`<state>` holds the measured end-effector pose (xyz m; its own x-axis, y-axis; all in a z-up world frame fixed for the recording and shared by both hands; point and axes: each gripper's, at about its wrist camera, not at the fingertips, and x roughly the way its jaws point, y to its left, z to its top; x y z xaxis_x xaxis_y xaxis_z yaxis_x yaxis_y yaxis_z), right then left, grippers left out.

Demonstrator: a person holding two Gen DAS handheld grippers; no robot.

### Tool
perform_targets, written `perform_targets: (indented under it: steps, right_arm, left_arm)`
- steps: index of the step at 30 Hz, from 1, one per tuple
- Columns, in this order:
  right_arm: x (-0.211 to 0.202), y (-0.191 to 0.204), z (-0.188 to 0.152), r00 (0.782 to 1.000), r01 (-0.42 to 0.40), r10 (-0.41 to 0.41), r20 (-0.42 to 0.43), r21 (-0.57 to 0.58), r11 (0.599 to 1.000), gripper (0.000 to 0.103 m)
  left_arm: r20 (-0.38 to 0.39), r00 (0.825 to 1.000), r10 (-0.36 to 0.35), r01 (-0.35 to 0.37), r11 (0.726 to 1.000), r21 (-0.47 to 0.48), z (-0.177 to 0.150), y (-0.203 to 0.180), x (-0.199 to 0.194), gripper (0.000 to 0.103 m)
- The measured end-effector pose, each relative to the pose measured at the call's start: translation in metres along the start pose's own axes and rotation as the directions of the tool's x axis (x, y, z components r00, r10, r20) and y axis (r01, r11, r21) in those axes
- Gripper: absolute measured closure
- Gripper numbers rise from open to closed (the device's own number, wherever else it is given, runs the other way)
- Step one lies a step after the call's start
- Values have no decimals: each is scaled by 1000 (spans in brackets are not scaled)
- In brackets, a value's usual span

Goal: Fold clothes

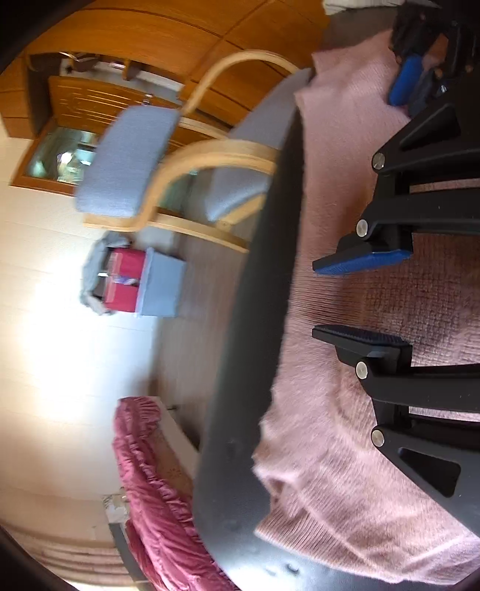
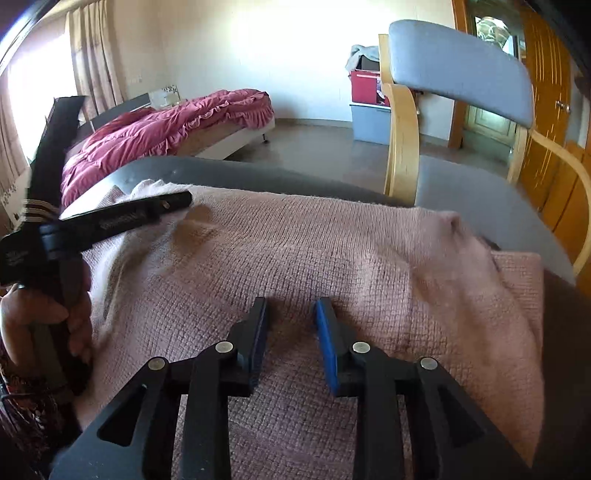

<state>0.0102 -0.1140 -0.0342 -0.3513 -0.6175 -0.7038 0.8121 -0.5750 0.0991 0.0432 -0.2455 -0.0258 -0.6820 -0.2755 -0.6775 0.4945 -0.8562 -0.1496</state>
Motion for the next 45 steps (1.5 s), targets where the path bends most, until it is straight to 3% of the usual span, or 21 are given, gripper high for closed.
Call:
perform_targets:
  steps: [7, 10, 12, 16, 18, 21, 23, 26, 29, 31, 36, 40, 41, 45]
  right_arm:
    - [5, 0, -4, 1000, -4, 4, 2, 0, 1000, 75]
    - [6, 2, -3, 1000, -5, 5, 1, 2, 1000, 75]
    - [6, 3, -3, 1000, -6, 6, 1, 2, 1000, 75]
    - [7, 4, -1, 1000, -6, 6, 0, 3, 1000, 74]
    - [7, 5, -1, 1000, -6, 6, -1, 2, 1000, 74]
    - [1, 9, 0, 999, -18, 18, 29, -9, 1000, 74]
    - [-5, 15, 2, 997, -52, 53, 56, -25, 998, 74]
    - [-10, 42, 1, 981, -174, 182, 65, -116, 978, 77]
    - [3, 62, -5, 992, -120, 124, 12, -191, 974, 84]
    - [7, 57, -5, 994, -108, 108, -3, -161, 981, 89]
    - [10, 48, -4, 992, -123, 122, -16, -121, 985, 89]
    - [9, 54, -4, 995, -98, 97, -13, -148, 984, 89]
    - [9, 53, -4, 995, -102, 101, -13, -145, 984, 89]
    - [9, 52, -5, 994, -111, 110, -15, -137, 984, 89]
  left_arm:
    - [-5, 998, -70, 70, 997, 44, -16, -13, -21, 76]
    - [12, 998, -54, 52, 994, 92, -25, -11, -24, 83]
    - [16, 1000, -16, 15, 997, 75, -23, -3, -21, 85]
    - [23, 999, -26, 26, 999, -22, -23, 31, -24, 91]
    - [33, 997, -67, 70, 994, -83, -25, 45, -25, 91]
    - [33, 995, -98, 101, 990, -98, -27, 49, -24, 91]
    - [34, 995, -89, 91, 994, -65, -28, 42, -25, 88]
    - [35, 997, -70, 70, 997, -18, -29, 32, -25, 82]
    - [35, 997, -73, 74, 997, -13, -28, 31, -25, 82]
    - [68, 996, -57, 60, 998, -36, -28, 41, -33, 82]
    - [161, 987, -2, 18, 995, -102, -28, 67, -56, 82]
    - [17, 1000, -1, 5, 974, -227, -32, 104, -35, 83]
    - [5, 1000, -12, 13, 967, -253, -32, 111, -33, 86]
    - [20, 998, 53, -46, 965, -259, -32, 118, -37, 91]
